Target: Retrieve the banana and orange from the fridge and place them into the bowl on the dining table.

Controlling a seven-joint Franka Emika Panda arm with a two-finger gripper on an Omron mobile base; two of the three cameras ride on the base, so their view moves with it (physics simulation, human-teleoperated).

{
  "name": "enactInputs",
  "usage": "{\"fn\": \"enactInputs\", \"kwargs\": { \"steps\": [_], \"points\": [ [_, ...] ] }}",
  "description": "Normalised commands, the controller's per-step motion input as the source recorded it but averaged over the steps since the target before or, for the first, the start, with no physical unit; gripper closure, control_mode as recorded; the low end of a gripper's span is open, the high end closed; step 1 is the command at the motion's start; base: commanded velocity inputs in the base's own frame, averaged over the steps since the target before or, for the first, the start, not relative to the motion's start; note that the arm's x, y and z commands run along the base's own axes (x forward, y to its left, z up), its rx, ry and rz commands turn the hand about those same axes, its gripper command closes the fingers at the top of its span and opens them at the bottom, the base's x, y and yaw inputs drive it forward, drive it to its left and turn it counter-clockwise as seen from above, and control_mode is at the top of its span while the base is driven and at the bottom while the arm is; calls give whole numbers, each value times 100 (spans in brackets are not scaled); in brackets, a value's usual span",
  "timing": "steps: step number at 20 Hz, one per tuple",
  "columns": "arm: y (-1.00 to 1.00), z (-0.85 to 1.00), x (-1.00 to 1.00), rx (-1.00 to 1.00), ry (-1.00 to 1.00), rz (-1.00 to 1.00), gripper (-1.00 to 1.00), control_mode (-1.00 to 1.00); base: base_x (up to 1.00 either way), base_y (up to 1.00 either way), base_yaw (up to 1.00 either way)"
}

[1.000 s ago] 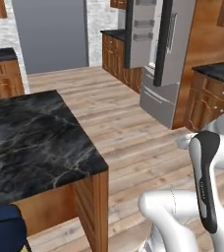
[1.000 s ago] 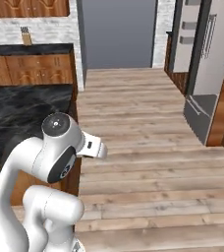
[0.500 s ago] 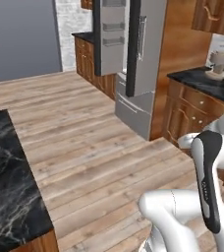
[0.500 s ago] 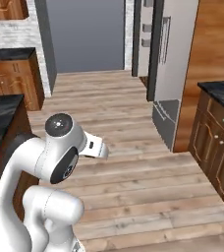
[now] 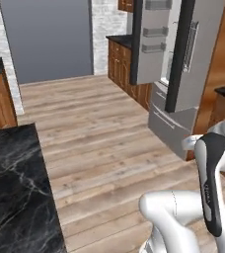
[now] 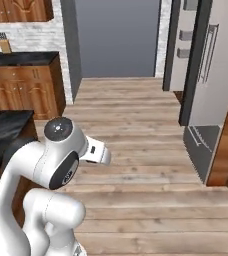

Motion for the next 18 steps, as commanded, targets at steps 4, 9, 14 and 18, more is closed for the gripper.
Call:
{"fn": "enactInputs", "kwargs": {
  "steps": [4, 9, 14, 18],
  "points": [
    [0, 0, 0, 0, 0, 0, -100, 100, 100, -14, 55],
    [0, 0, 0, 0, 0, 0, -100, 100, 100, -58, 17],
    [0, 0, 0, 0, 0, 0, -100, 100, 100, -49, -10],
    [0, 0, 0, 0, 0, 0, -100, 100, 73, -23, -29]
  ]
}}
